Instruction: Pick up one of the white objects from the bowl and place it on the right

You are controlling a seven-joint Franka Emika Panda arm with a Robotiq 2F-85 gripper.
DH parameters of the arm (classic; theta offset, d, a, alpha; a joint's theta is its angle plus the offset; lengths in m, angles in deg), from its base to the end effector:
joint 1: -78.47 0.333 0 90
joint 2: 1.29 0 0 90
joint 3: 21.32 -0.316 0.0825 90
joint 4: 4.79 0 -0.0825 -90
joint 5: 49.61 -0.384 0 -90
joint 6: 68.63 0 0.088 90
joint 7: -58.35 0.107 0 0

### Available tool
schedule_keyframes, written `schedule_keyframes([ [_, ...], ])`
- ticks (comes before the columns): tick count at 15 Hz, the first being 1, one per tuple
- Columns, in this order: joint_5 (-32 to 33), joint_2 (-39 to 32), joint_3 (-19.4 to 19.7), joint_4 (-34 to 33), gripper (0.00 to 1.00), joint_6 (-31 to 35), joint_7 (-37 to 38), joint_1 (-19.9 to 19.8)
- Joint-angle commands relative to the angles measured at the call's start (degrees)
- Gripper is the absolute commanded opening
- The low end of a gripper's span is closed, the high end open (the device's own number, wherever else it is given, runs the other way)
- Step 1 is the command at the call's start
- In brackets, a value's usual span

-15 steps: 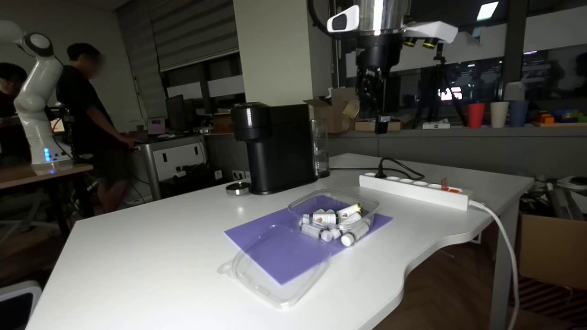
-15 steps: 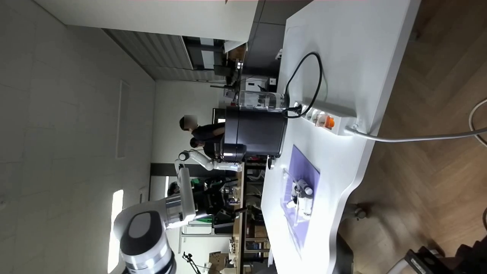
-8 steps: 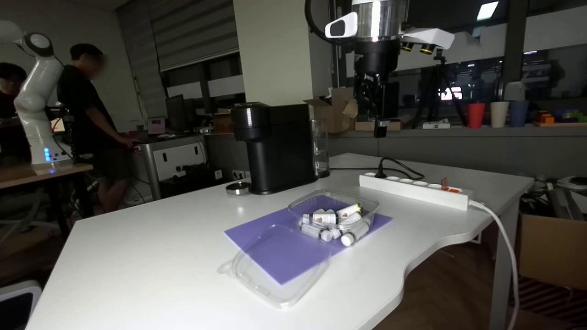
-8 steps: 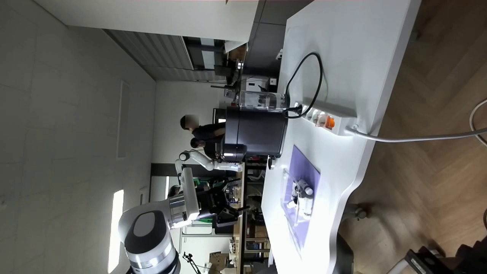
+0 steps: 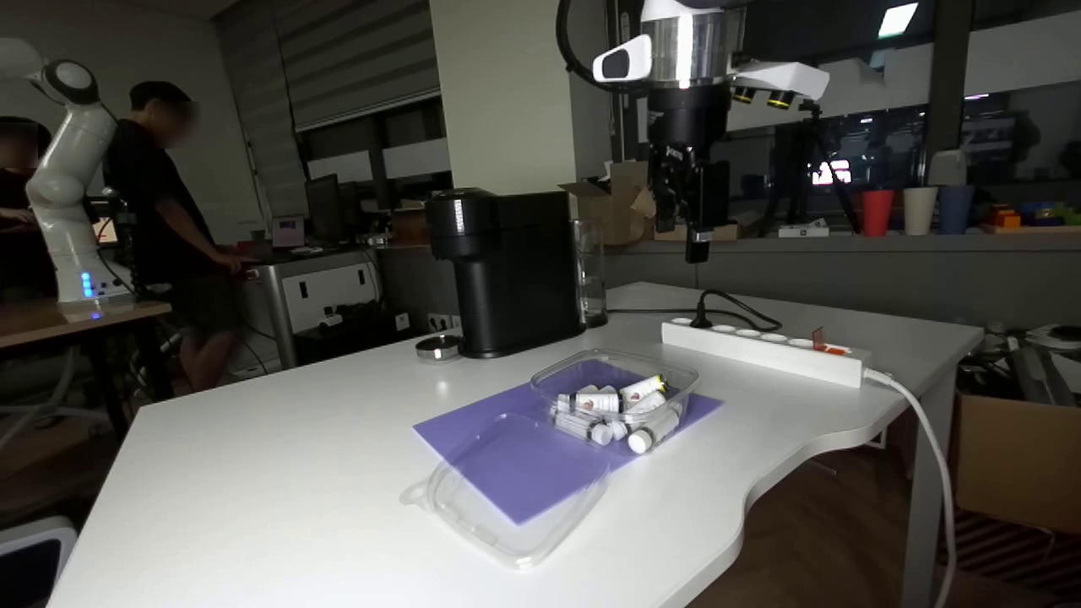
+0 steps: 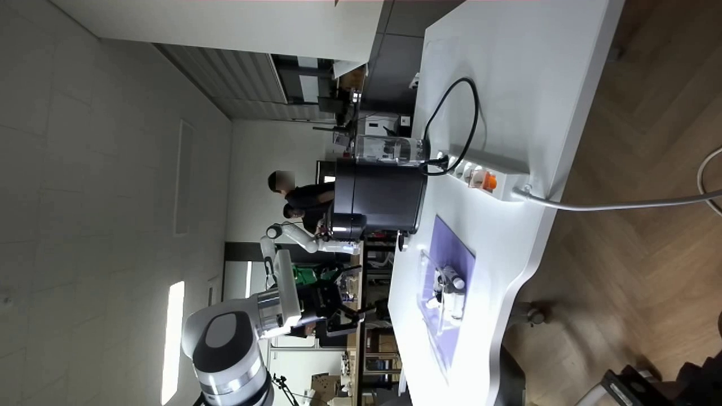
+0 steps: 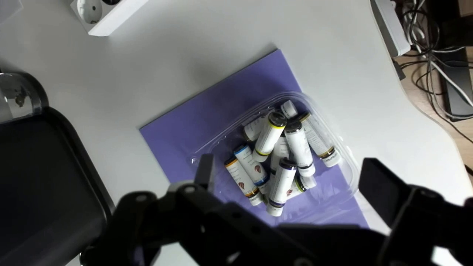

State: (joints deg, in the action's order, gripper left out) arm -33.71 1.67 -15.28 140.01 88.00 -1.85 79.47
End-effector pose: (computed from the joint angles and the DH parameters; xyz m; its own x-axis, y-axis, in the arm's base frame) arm 0.4785 -0.0315 0.3199 0.3629 0.9315 -0.0257 0.8957 -0.3412 0.2851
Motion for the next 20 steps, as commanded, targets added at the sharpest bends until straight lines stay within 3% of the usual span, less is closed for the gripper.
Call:
schedule_keyframes([
  [1, 4.33, -7.03, -2.20, -4.81, 1.00, 0.71, 7.24, -1.21],
  [6, 7.28, -16.86, -3.13, -9.63, 1.00, 5.23, 17.02, 0.32],
  [11, 9.64, -23.90, -2.95, -13.87, 1.00, 4.18, 24.39, 2.76],
  [18, 9.76, -29.49, -3.93, -15.64, 1.00, 7.07, 26.60, 3.11],
  [19, 9.93, -30.12, -3.87, -15.77, 0.98, 7.96, 26.66, 3.15],
  [20, 10.03, -30.76, -3.75, -15.80, 0.74, 9.18, 26.82, 3.20],
])
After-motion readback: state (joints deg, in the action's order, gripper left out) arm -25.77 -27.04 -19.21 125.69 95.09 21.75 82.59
